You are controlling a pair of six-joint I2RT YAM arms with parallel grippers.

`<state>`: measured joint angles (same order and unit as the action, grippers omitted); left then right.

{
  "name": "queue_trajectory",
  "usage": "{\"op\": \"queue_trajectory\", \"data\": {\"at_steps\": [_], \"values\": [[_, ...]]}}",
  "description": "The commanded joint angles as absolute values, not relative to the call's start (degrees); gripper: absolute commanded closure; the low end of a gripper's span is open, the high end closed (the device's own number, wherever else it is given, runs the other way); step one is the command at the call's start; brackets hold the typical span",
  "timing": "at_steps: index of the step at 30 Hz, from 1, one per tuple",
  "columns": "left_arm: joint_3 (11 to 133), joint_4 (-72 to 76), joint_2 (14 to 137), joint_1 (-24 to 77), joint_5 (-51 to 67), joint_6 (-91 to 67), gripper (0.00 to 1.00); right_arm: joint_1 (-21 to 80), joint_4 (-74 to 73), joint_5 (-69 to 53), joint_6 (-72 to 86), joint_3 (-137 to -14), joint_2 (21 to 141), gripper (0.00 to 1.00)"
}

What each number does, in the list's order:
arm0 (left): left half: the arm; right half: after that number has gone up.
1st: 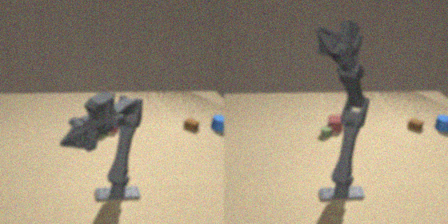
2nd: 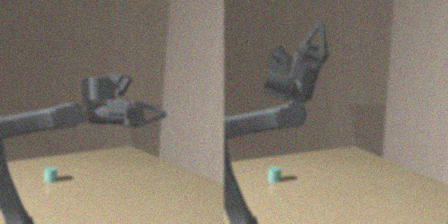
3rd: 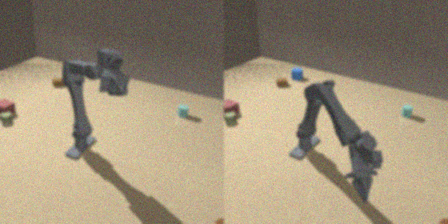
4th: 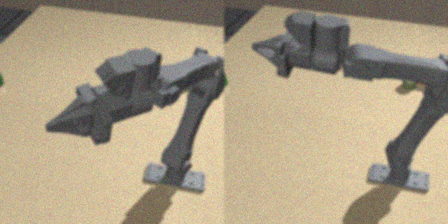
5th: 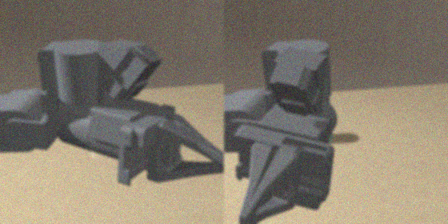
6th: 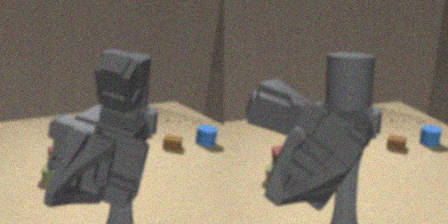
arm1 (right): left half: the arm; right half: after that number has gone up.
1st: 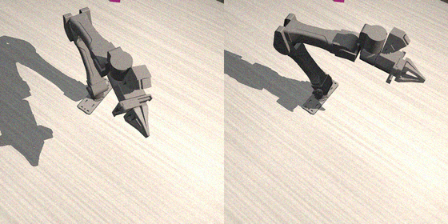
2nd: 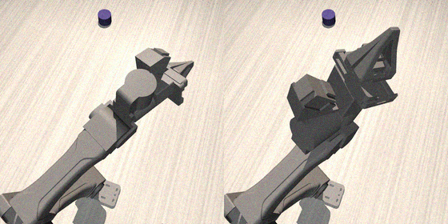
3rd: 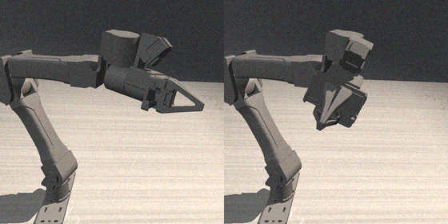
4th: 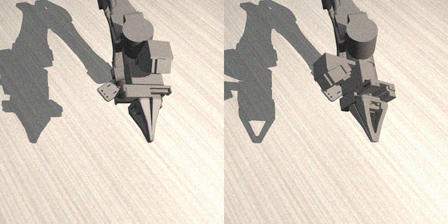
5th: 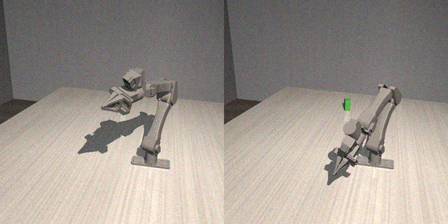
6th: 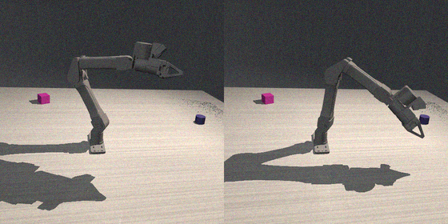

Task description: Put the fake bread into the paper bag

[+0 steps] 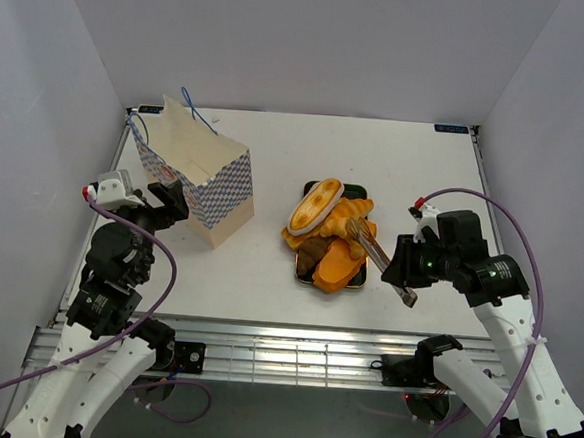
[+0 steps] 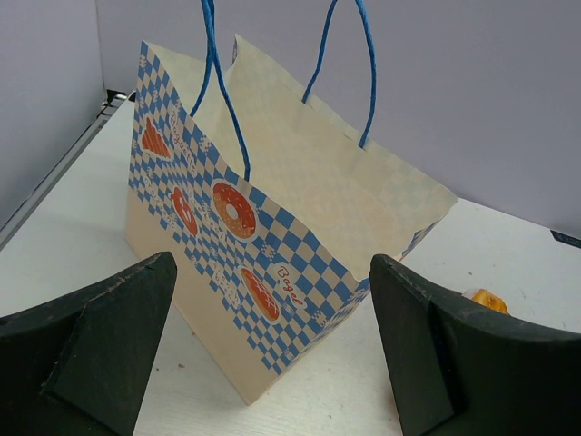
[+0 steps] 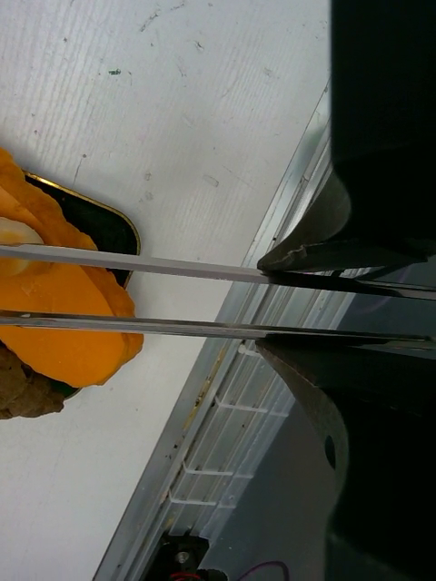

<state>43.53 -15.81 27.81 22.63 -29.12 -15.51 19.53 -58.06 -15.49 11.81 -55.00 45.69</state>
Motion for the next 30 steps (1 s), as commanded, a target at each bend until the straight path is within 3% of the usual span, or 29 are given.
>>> {"op": "queue_trajectory", "data": {"at_steps": [1,9,11,30], "values": [[43.07,-15.21,28.04,22.85,-28.65,-15.47,0.02,19.78,-55.37,-18.45,11.95,-54.93,45.35,0.68],[43.07,-15.21,27.77,22.85,-28.83,-15.56,0.02,19.86,-56.34,-18.28,12.39,-57.65,46.05,0.82],[42.98,-15.03,27.60,22.85,-28.92,-15.56,0.02,19.78,-57.21,-17.67,12.39,-60.10,46.32,0.89],[41.92,-14.59,25.49,22.85,-34.10,-16.79,0.02,19.78,-53.00,-21.09,11.60,-78.92,56.42,0.92]]}}
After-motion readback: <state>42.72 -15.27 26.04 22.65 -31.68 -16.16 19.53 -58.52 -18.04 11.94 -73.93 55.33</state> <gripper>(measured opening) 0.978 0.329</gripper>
